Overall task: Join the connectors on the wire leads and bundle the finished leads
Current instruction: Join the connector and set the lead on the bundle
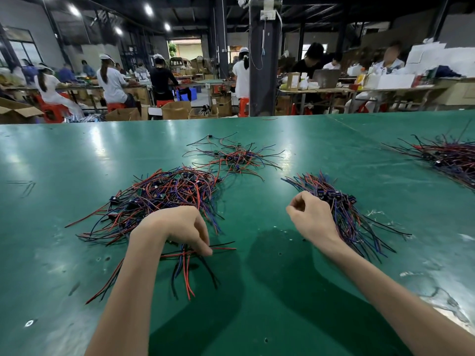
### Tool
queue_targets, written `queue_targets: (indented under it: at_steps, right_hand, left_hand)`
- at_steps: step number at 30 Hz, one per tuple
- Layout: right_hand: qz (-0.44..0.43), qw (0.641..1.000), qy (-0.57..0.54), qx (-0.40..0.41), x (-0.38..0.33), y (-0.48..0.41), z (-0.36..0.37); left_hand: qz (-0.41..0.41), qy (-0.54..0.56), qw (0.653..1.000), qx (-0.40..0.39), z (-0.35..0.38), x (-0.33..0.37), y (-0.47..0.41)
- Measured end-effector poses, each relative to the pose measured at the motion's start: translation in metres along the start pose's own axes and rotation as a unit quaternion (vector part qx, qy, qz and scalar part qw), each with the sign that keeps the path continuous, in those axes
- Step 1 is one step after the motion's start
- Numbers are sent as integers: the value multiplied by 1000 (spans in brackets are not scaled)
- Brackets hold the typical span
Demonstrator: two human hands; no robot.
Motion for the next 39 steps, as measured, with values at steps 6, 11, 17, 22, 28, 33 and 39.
queue_targets:
  at_steps: [6,11,17,22,28,33,39]
  right_hand:
    - [2,1000,-16,-11,1,-1,2]
    - [0,997,-74,-33,-3,0,5]
    - [-19,926,-303,-224,-23,16,18]
    - [-35,823,-426,-374,-38,35,29]
    - [-4,770,-483,-417,-40,41,32]
    - [42,748,-497,-438,-39,41,29]
    - [80,750,-500,-426,-39,41,31]
  left_hand:
    - [17,-6,999,44,-5,2,-3]
    - [161,239,942,171,-20,19,7]
    - [285,537,754,251,-31,37,22]
    - [297,681,641,191,-20,48,10]
    - [239,703,631,226,6,53,-16]
    - [214,668,675,232,18,53,-28]
    - [168,572,783,179,36,55,-36]
Point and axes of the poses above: each hand's wrist, its own y-axis away from the middle knuckle, its own z-axis out of the palm, x = y × z, the point moved 4 cm from there along -y, towards the middle knuckle, and after that the axes turned 7 degrees about y, right-handed, at the moved point
